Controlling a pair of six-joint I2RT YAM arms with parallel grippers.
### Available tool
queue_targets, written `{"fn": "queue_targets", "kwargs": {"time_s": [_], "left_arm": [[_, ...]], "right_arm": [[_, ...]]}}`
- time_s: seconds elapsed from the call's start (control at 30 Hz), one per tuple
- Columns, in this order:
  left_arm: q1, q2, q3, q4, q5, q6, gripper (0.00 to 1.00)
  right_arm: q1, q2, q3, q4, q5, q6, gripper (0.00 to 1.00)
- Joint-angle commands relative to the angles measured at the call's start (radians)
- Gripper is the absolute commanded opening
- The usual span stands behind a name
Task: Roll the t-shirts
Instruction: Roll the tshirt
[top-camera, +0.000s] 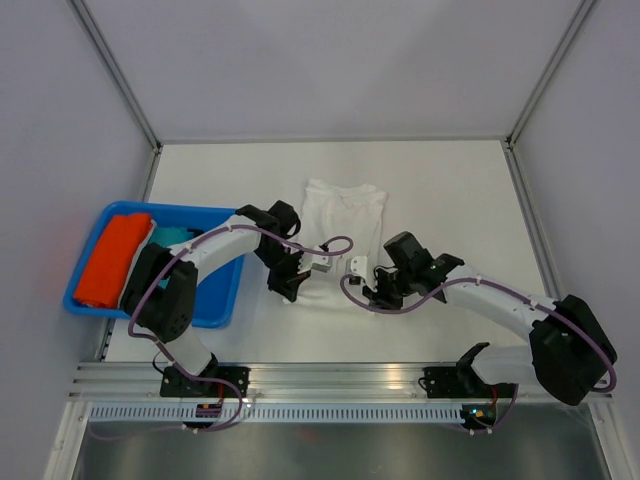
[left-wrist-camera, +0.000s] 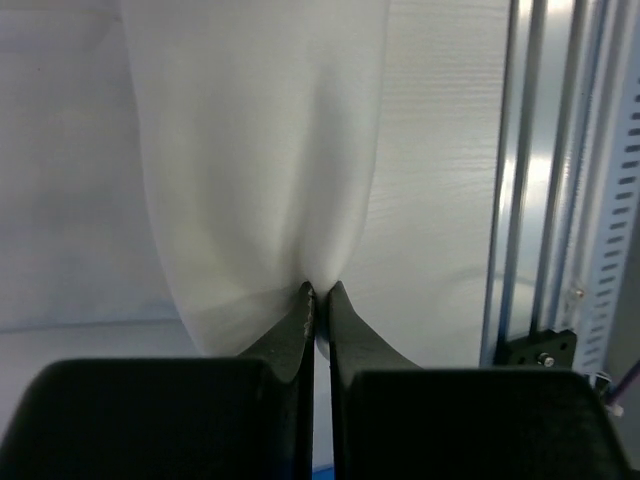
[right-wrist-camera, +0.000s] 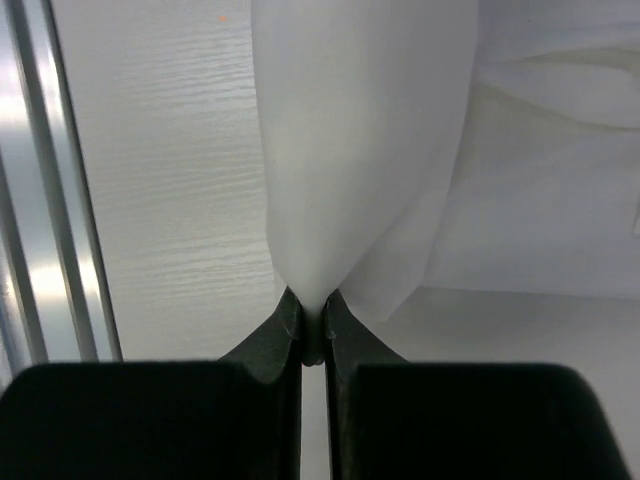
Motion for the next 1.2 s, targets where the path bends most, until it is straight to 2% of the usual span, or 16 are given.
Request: {"fn": "queue_targets", "kwargs": {"time_s": [0.0,0.13,0.27,0.4,0.5,0.53,0.63,0.7,0.77,0.87,0.9,0.93,1.0,1.17], "left_arm": [[0.021,-0.035,0.018,-0.175,0.152,0.108,0.02],[0.068,0.018,0.052,-0.224,0.161,0.137,0.02],[0.128,0.121,0.165,-0.247,0.170,0.134,0.02],[0.165,0.196,0.236,-0.252,0.130,0.119,0.02],[0.186,0.216,0.246,-0.200,0.110,0.090,0.03],[0.191,0.218,0.247,-0.182,0.109,0.079,0.07],[0.197,0.233,0.261,-0.119,0.075,0.030,0.08],[0.202,0.251,0.267,-0.080,0.055,-0.014,0.08],[0.206,0.268,0.279,-0.067,0.032,-0.044,0.09],[0.215,0.294,0.287,-0.059,0.014,-0.070,0.11],[0.217,0.297,0.288,-0.057,0.015,-0.068,0.12],[0.218,0.297,0.285,-0.053,0.015,-0.067,0.15],[0.219,0.296,0.284,-0.033,0.014,-0.082,0.15],[0.219,0.302,0.292,-0.002,0.023,-0.130,0.15]], "right_arm": [[-0.023,0.067,0.095,-0.174,-0.253,-0.139,0.00],[-0.053,0.160,0.152,-0.176,-0.351,-0.133,0.00],[-0.121,0.292,0.228,-0.148,-0.429,-0.064,0.00],[-0.214,0.346,0.215,-0.069,-0.451,0.022,0.00],[-0.268,0.367,0.199,0.033,-0.474,0.097,0.00],[-0.276,0.375,0.202,0.039,-0.475,0.105,0.00],[-0.282,0.412,0.210,0.071,-0.445,0.152,0.01],[-0.286,0.427,0.210,0.094,-0.428,0.184,0.04],[-0.296,0.435,0.209,0.119,-0.403,0.226,0.12],[-0.316,0.426,0.192,0.169,-0.351,0.293,0.17],[-0.323,0.423,0.186,0.213,-0.333,0.321,0.22],[-0.340,0.421,0.178,0.234,-0.316,0.347,0.33],[-0.357,0.416,0.158,0.276,-0.322,0.407,0.42],[-0.368,0.326,0.173,0.234,-0.301,0.415,0.45]]}}
